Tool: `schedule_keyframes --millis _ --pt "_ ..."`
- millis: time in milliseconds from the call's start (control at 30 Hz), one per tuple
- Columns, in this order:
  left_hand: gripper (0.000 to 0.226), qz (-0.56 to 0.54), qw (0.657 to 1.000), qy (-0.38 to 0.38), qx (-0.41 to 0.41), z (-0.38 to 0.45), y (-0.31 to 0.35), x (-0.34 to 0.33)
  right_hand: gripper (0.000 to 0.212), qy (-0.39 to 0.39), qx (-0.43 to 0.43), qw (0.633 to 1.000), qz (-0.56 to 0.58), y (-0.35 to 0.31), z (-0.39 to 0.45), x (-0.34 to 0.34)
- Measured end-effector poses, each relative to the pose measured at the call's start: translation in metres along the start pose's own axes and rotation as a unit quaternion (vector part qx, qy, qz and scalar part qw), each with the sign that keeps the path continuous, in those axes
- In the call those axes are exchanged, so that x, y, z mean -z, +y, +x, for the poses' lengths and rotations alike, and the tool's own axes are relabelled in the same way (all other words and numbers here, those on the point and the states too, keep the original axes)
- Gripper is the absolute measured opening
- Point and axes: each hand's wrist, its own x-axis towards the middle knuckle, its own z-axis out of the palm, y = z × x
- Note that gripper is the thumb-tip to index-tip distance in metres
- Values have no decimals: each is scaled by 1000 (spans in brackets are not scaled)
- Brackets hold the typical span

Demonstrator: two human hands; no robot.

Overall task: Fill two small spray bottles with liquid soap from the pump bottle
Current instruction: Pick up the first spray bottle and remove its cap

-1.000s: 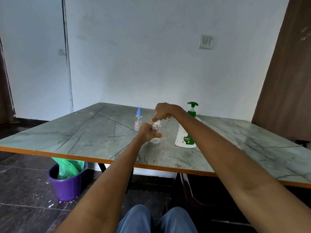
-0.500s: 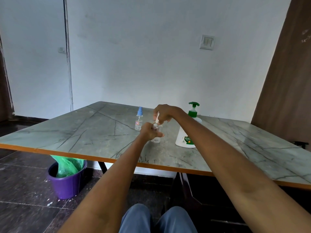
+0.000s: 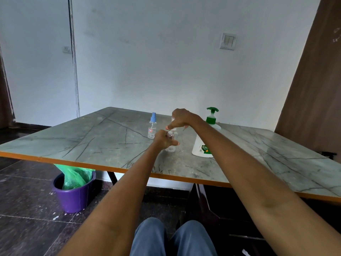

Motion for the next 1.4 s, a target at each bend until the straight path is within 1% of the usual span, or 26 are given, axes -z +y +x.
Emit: schedule_keyframes --millis 67,133,167,200,300,433,533,633,667,733,800,833,900,967,1000,1033,1067,1100,1133,1233,1267,1300,1400 --pt "32 2 1000 -2 6 -1 1 -1 28 2 -9 1000 16 4 3 -5" --pt "28 3 1000 -3 13 -1 1 -1 15 -25 -10 998 55 4 3 -4" --pt "31 1 1000 -2 14 -1 2 -1 16 -34 -5 998 61 3 1 -1" --pt "35 0 1000 -1 16 -1 2 -1 23 -38 0 998 59 2 -1 3" --pt "41 3 1000 4 16 -1 2 -2 33 -31 9 998 51 -3 -4 7" --pt "39 -2 1000 4 14 -4 3 -2 31 -27 10 998 56 -4 -3 3" --pt "39 -6 1000 3 12 -4 2 -1 29 19 6 996 84 2 -4 7" --pt "33 -14 1000 4 5 -6 3 -1 20 87 8 983 162 11 -3 16" --pt "32 -14 1000 5 3 -7 3 0 20 116 10 977 179 14 -3 18" --pt "36 -14 1000 4 4 -8 4 0 20 162 12 970 181 19 -2 19" --pt "39 -14 1000 5 6 -9 3 0 21 164 18 975 150 20 -3 16" --pt "40 -14 1000 5 8 -9 4 0 22 160 27 975 152 19 -3 14" --pt "39 -15 1000 3 13 -10 5 0 17 169 29 962 210 17 -5 12" --pt "31 -12 1000 0 12 -11 7 0 17 182 19 961 206 16 -4 11" --pt "20 -11 1000 1 12 -11 7 0 21 176 16 966 189 16 -5 12" --pt "16 -7 1000 3 11 -12 7 0 26 174 17 967 183 16 -4 12" --pt "20 -5 1000 3 9 -12 7 1 30 177 17 965 194 15 -5 13" --pt "20 -6 1000 0 11 -12 7 0 33 184 20 961 207 15 -6 14" --pt "16 -10 1000 -1 10 -12 6 1 35 198 22 956 214 16 -7 16" --pt "37 -17 1000 -9 16 -12 4 5 35 260 21 937 231 22 -12 29" --pt "39 -14 1000 -12 15 -12 4 6 32 288 19 925 246 27 -16 34" --pt "38 -10 1000 -15 15 -12 3 7 28 318 16 909 267 32 -20 39" --pt "18 -12 1000 7 2 -11 4 4 16 413 -2 845 340 59 -32 48"
